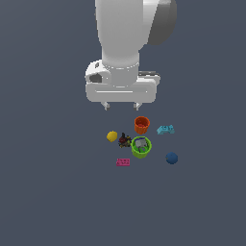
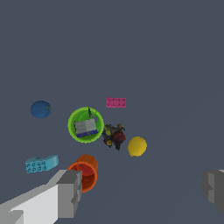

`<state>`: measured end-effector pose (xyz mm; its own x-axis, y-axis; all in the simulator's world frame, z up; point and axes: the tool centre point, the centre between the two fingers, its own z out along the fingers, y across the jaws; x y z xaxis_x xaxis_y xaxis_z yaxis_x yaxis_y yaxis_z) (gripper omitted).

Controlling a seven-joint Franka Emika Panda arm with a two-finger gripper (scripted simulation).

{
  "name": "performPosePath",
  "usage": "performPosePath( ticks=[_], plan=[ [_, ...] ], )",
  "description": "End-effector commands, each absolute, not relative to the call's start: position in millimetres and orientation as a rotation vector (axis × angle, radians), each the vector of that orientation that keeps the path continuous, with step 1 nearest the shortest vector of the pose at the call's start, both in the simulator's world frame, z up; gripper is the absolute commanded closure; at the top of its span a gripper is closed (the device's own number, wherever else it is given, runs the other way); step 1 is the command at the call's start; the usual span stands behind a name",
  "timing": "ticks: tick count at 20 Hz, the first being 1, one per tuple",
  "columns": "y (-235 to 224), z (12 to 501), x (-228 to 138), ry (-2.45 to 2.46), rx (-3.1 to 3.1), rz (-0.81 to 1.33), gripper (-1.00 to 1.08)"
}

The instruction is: Pick up a designated object from a clutter of objects.

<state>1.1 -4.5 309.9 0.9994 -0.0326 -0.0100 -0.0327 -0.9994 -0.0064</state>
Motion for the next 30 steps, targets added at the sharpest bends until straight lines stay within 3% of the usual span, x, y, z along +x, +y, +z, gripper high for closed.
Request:
performPosePath(
  ticks=[1,17,30],
  plan=[
    [-4.5,309.9,1.1,0.051,-3.135,0.016,-0.92],
    [1.2,305.1,1.3,0.006,-3.118,-0.006,-0.92],
    [-20.1,225.5,-4.7,-0.077,-3.124,-0.006,-0.92]
  ],
)
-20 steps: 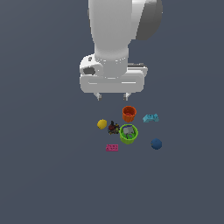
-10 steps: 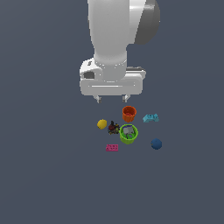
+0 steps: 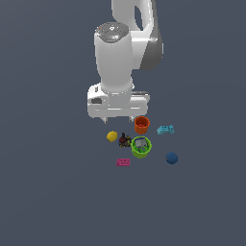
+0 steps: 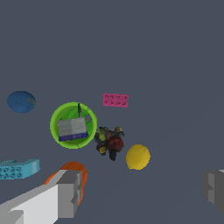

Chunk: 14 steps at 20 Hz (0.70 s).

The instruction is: Pick up a designated object from a clutter of objects.

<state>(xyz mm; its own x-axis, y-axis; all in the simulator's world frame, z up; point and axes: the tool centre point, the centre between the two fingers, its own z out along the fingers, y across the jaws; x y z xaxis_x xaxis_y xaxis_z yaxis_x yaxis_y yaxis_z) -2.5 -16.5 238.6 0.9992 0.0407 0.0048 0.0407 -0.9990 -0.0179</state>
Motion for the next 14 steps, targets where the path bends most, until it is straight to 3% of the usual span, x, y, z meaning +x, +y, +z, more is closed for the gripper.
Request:
performPosePath(
  ticks=[1,14],
  plan=[
    [-22.7,216.0,-6.5,-0.088,-3.125,-0.006,-0.92],
    [-51.5,108.9,-45.4,-0.219,-3.13,-0.002,-0.92]
  ],
)
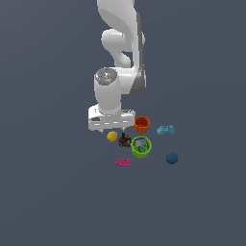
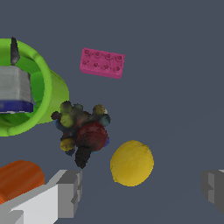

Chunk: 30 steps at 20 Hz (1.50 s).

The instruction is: Pick up a designated object from a clutter of objects.

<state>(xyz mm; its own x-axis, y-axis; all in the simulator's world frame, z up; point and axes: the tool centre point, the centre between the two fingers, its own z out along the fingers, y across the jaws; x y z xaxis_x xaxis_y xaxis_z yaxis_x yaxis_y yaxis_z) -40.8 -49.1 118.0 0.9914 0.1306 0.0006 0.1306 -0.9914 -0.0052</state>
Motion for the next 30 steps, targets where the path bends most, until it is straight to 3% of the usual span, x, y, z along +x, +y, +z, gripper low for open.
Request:
performPosePath(
  ticks=[1,30],
  plan=[
    [-52.7,103.9,-48.2,-0.226,-3.13,-0.002,-0.92],
    [-59.3,30.6,-64.7,-0.261,-3.131,0.0,-0.92]
  ],
)
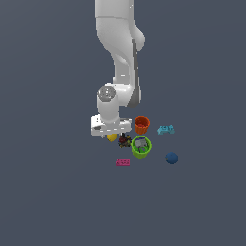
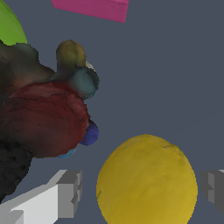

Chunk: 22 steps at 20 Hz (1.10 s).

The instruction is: Pick up a designated object from a clutter of objects.

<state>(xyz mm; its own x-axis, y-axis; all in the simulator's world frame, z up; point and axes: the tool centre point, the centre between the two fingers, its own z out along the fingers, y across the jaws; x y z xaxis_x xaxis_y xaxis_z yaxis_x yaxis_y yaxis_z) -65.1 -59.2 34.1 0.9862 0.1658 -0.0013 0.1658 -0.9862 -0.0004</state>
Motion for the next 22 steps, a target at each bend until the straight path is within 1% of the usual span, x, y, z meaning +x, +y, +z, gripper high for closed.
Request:
performPosePath(
  ticks=[1,3,4,13,17,22],
  plan=[
    [-59.3,29.4,-64.7,-0.261,-3.131,0.0,-0.92],
    [-59.3,28.5,-64.7,-0.261,-3.131,0.0,-0.92],
    [-59.3,28.5,-64.7,-0.261,-3.131,0.0,1.08],
    [-59.3,28.5,-64.7,-0.261,-3.131,0.0,1.08],
    [-59.7,36.4,-60.2,-0.258,-3.134,-0.019,1.08],
    [-49.5,49.9,-57.0,-0.258,-3.134,-0.018,1.08]
  ],
)
